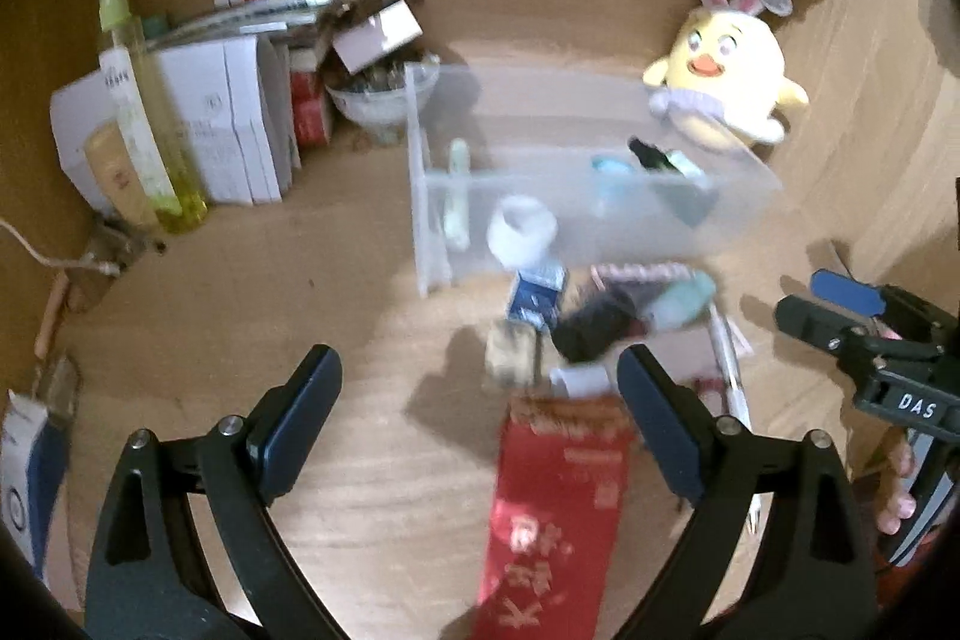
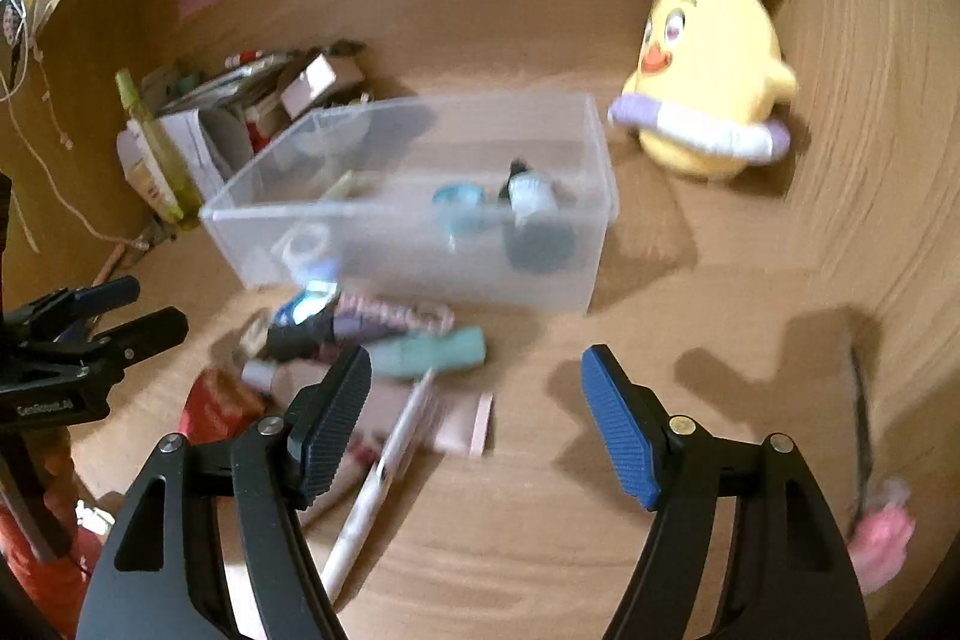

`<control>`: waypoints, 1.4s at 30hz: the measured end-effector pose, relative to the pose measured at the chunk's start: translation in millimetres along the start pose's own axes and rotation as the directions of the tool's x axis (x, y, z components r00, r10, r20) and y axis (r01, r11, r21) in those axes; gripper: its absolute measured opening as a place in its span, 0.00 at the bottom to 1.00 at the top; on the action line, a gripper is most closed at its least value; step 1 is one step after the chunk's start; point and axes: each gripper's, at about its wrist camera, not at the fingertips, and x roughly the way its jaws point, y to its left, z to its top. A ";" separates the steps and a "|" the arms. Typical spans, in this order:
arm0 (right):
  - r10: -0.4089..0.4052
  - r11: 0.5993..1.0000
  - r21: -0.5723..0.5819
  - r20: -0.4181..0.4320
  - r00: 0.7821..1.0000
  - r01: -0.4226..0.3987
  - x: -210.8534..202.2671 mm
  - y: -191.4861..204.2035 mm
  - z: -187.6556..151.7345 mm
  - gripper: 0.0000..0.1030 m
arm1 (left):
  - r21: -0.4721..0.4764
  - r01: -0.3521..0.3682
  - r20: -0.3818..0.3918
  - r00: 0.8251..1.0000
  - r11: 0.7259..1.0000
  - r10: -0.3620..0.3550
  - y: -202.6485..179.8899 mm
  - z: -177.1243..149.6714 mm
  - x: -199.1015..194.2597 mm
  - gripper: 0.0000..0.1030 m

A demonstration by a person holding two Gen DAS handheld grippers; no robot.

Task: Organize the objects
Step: 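Grasp the red packet with the left tool while the right grasps the white pen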

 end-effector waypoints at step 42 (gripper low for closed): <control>-0.049 0.997 -0.069 -0.086 0.995 0.043 -1.4 -8.2 -46.5 0.13 | 0.017 0.014 -0.048 0.999 1.000 -0.013 -15.8 -48.1 10.9 0.52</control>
